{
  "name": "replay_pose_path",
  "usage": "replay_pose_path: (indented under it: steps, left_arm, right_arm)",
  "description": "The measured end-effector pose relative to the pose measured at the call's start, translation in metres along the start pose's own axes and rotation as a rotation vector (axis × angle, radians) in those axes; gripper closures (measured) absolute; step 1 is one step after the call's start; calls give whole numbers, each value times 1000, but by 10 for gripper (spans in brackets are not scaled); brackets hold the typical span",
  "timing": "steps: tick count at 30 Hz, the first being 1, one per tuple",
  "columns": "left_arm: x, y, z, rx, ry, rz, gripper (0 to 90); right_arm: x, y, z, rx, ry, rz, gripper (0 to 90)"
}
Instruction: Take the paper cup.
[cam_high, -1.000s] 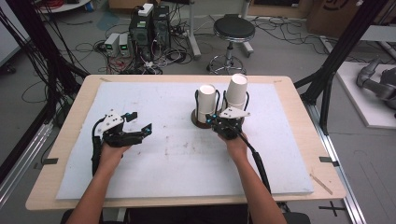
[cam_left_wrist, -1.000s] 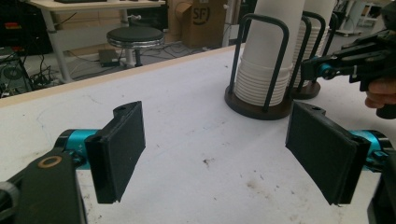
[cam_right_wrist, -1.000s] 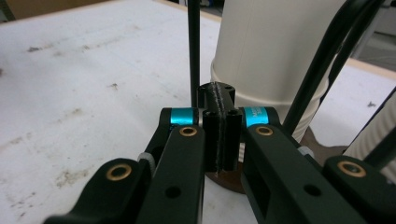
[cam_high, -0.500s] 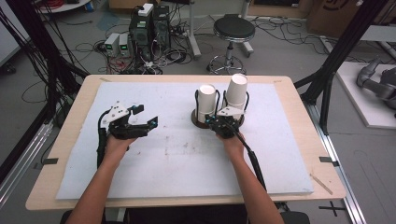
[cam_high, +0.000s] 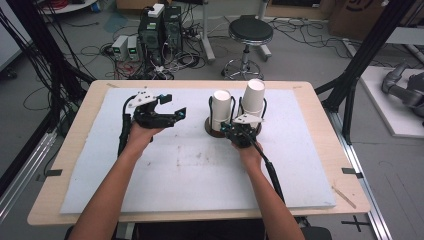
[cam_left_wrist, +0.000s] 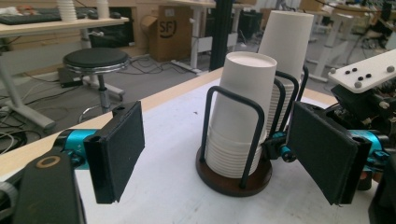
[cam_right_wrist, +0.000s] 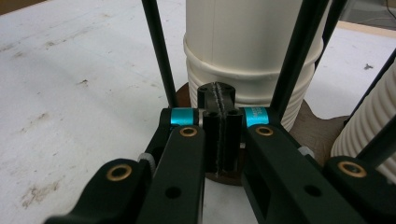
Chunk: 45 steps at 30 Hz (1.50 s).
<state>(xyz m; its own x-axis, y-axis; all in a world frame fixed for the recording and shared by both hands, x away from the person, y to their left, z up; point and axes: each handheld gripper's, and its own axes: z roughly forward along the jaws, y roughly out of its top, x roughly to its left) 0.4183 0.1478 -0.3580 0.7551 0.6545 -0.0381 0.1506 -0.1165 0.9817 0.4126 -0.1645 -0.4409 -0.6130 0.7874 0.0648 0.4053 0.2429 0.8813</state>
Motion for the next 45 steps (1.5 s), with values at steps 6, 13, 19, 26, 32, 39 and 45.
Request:
replay_pose_path:
  steps: [6,13,19,26,32,39,45]
  left_arm:
    - [-1,12,29,-14,-42,99,237]
    - [-7,25,71,64,-119,66,208]
    - [-13,35,95,67,-154,60,208]
    - [-14,35,113,101,-167,51,208]
    - [-15,32,125,130,-156,46,208]
    - [-17,27,131,164,-156,50,208]
    - [-18,22,137,195,-160,52,237]
  right_arm:
    - [4,1,1,4,-18,14,900]
    - [4,1,2,7,-22,25,900]
    - [4,1,2,10,-19,25,900]
    - [3,1,2,11,-17,19,900]
    - [3,1,2,9,-11,16,900]
    - [2,1,2,9,-10,18,900]
    - [2,1,2,9,-3,19,900]
